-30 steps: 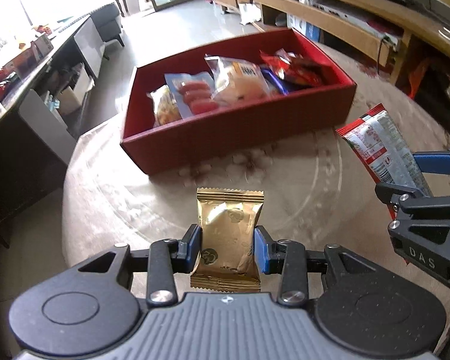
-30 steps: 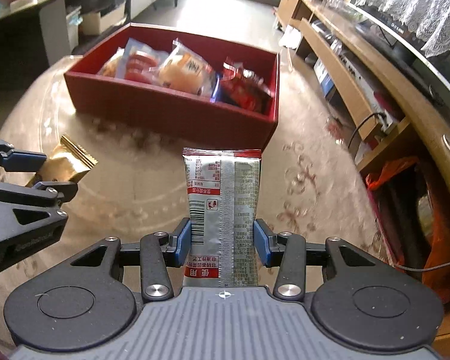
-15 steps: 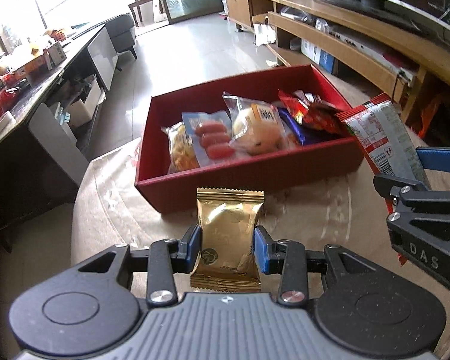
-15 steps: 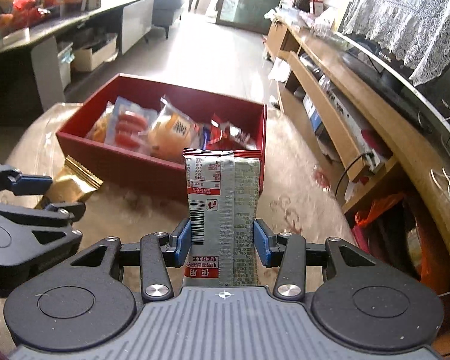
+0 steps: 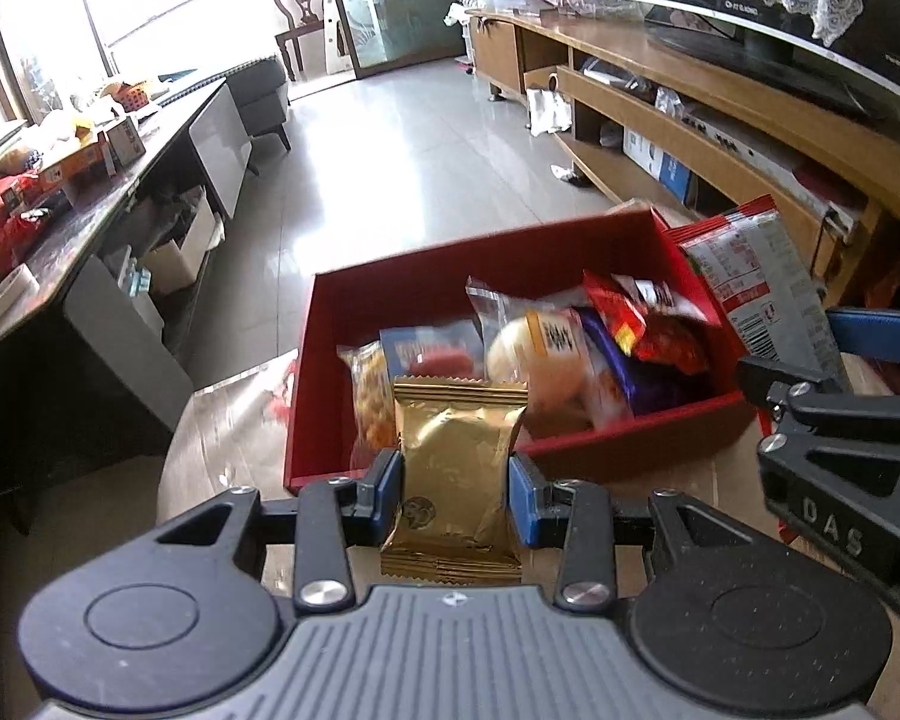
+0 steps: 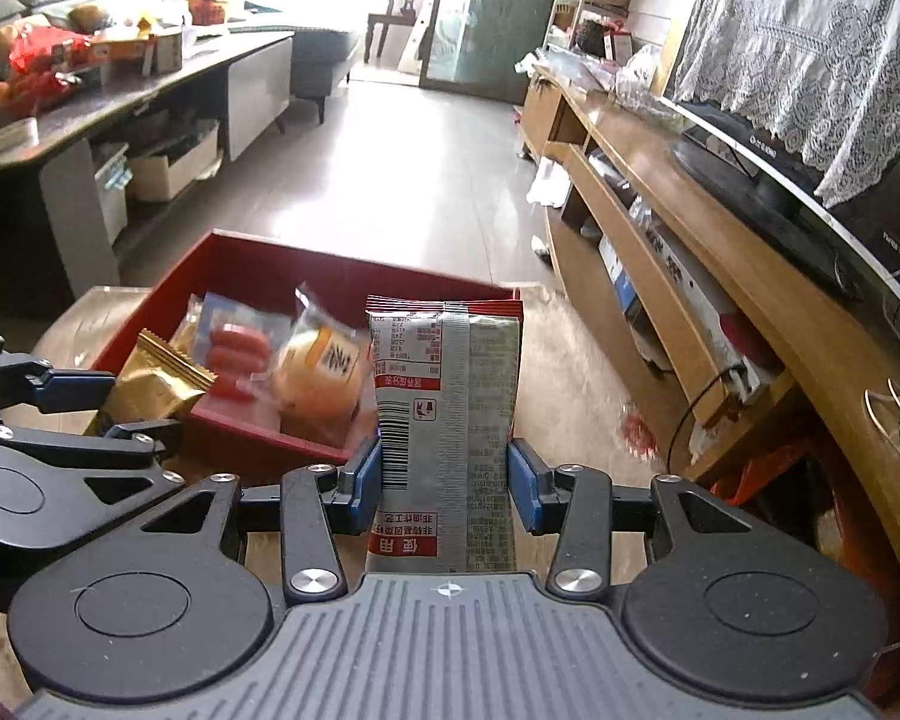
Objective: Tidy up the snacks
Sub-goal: 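Lift the gold packet and striped pack and carry both over the red box, then lower both packs into the red box and open both grippers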
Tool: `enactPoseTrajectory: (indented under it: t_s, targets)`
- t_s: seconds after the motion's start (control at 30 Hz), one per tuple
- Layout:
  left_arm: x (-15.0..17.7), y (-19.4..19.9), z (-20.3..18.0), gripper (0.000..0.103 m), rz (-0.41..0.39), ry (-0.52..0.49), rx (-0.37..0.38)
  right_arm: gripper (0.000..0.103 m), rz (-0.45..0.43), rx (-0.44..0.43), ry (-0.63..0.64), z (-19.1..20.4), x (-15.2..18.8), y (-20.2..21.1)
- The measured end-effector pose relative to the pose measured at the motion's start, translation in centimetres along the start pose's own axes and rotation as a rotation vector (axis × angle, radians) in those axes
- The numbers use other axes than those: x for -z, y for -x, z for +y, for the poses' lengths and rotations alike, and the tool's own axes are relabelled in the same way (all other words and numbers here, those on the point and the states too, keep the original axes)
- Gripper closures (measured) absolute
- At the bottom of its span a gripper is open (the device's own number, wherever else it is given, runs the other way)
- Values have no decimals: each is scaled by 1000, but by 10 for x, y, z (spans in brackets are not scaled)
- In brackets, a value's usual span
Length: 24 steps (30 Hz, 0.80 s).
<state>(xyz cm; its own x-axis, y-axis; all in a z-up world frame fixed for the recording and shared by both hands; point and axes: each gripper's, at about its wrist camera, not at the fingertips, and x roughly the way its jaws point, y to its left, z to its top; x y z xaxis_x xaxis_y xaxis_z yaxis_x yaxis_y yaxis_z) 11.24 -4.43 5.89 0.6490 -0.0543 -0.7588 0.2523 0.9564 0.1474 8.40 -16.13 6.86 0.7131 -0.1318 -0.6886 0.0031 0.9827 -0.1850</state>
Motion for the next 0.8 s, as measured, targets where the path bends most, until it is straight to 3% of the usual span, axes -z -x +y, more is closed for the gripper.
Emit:
enactPoseTrajectory:
  t_s: [0.33,0.8]
  targets:
    - [-31,-28,1,66,-6,9,-18,51,-5,-23,-8,-3,-22,-28]
    - [-52,-74,3,66,56,48,2,51,40,-70,-46,-7,-39,-67]
